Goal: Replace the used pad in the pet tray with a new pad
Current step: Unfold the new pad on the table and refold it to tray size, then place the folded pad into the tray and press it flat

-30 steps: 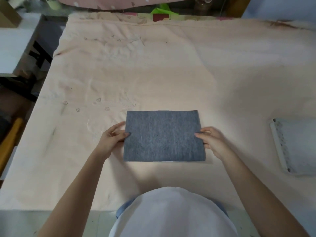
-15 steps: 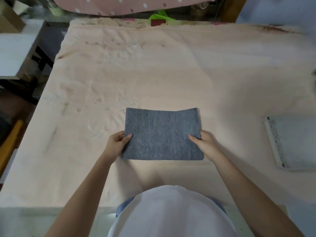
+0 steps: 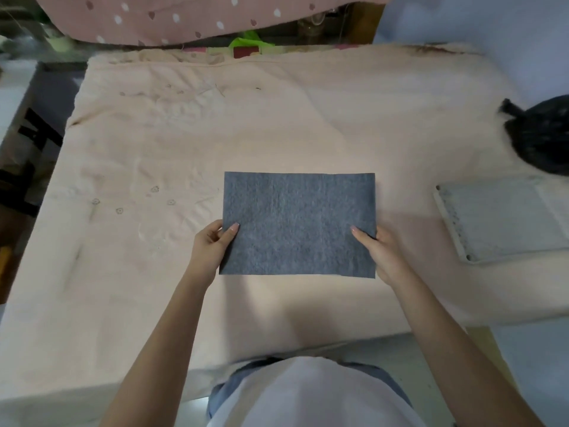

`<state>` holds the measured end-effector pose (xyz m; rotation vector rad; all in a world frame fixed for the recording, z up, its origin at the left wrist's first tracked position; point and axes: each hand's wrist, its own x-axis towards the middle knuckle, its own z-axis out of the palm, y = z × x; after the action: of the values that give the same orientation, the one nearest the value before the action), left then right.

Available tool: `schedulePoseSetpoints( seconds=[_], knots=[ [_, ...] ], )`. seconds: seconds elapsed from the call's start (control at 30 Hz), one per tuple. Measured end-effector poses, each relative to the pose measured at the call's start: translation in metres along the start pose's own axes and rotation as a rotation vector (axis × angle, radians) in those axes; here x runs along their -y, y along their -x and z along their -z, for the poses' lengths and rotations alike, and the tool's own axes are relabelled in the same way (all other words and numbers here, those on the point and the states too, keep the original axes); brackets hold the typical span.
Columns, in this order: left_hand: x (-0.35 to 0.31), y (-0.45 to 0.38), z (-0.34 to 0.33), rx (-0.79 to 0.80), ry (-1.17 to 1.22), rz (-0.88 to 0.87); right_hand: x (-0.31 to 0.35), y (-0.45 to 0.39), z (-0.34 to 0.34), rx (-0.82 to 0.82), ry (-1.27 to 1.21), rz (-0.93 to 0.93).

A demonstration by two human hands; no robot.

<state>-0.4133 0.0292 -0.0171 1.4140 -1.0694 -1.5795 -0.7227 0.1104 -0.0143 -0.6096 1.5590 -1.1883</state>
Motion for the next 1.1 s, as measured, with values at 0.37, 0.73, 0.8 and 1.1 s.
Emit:
schedulePoseSetpoints(
  seconds=[0.37,0.73,0.8,1.1],
  knots=[
    [0.01,0.008,-0.081,0.187,-0.074,-0.017,-0.015,0.076,0.074,-0.266,0.006,0.012],
    [-0.005,0.029,-0.201,0.445,-0.046,-0.016,-0.019,0.132,0.165,-0.616,-0.11,0.099],
    [-0.009,0.034,-0.229,0.481,-0.056,-0.014,-0.018,0.14,0.187,-0.646,-0.122,0.111],
    [-0.01,0.068,-0.36,0.596,-0.103,0.002,-0.029,0.167,0.303,-0.787,-0.238,0.097]
  ],
)
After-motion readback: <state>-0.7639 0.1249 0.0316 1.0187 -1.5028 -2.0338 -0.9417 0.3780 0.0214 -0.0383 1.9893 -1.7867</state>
